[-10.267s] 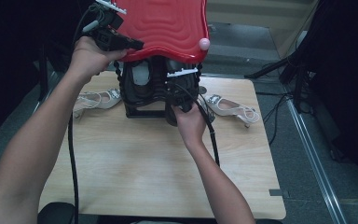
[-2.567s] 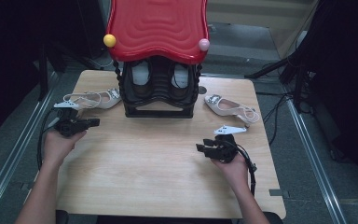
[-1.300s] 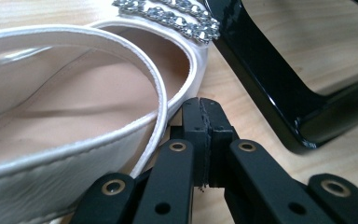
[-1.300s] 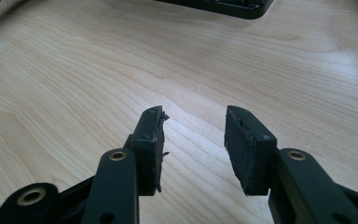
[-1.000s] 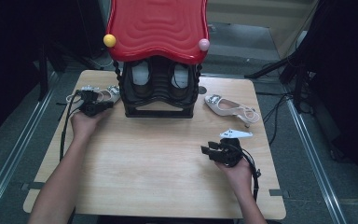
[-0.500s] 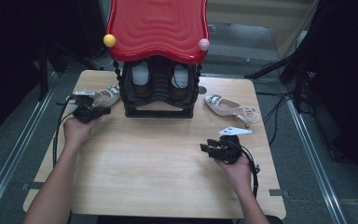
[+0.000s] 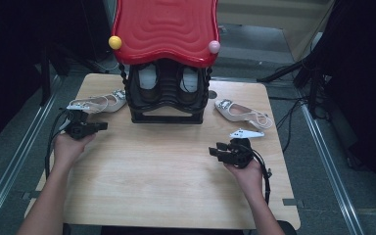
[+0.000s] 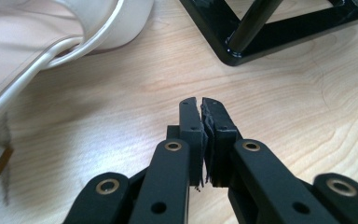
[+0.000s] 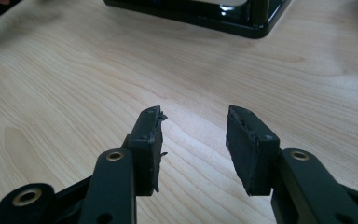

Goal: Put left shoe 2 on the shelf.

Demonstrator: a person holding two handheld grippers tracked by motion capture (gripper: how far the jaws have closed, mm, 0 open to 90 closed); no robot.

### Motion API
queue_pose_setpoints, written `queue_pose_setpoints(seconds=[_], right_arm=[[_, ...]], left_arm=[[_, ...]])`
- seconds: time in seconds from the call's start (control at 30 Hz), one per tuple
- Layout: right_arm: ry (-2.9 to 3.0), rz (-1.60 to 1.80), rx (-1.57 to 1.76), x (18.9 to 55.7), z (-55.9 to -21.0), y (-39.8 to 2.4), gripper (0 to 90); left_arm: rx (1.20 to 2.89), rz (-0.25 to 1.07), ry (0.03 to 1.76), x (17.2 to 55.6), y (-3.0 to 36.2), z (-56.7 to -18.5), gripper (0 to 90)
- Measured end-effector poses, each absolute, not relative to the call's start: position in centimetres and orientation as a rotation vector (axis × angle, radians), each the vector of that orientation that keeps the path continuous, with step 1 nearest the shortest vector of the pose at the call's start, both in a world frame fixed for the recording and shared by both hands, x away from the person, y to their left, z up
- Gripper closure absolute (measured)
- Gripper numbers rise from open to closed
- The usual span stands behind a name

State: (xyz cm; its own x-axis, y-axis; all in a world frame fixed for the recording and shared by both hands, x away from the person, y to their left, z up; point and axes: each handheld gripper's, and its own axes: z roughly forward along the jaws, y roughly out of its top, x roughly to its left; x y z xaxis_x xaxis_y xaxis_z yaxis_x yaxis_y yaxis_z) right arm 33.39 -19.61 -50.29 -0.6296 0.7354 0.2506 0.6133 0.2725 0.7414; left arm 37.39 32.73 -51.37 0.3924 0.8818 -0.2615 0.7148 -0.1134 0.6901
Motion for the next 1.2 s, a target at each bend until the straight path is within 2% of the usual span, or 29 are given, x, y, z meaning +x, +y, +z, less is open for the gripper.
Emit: queue_pose_setpoints(seconds=[0.23, 0.8, 1.2], right_arm=[[2.396, 1.288, 1.284, 33.5, -50.5, -19.6, 56.4], [2.402, 1.276, 1.285, 33.6, -50.6, -19.5, 56.5], [2.391, 1.273, 1.307, 33.2, -50.8, -19.9, 56.5]], left_arm=[[1.870, 0.272, 1.398, 36.9, 34.4, -50.9, 88.2], [1.783, 0.329, 1.533, 36.8, 39.6, -52.8, 88.4], [1.762, 0.433, 1.618, 38.6, 40.9, -53.6, 88.0]])
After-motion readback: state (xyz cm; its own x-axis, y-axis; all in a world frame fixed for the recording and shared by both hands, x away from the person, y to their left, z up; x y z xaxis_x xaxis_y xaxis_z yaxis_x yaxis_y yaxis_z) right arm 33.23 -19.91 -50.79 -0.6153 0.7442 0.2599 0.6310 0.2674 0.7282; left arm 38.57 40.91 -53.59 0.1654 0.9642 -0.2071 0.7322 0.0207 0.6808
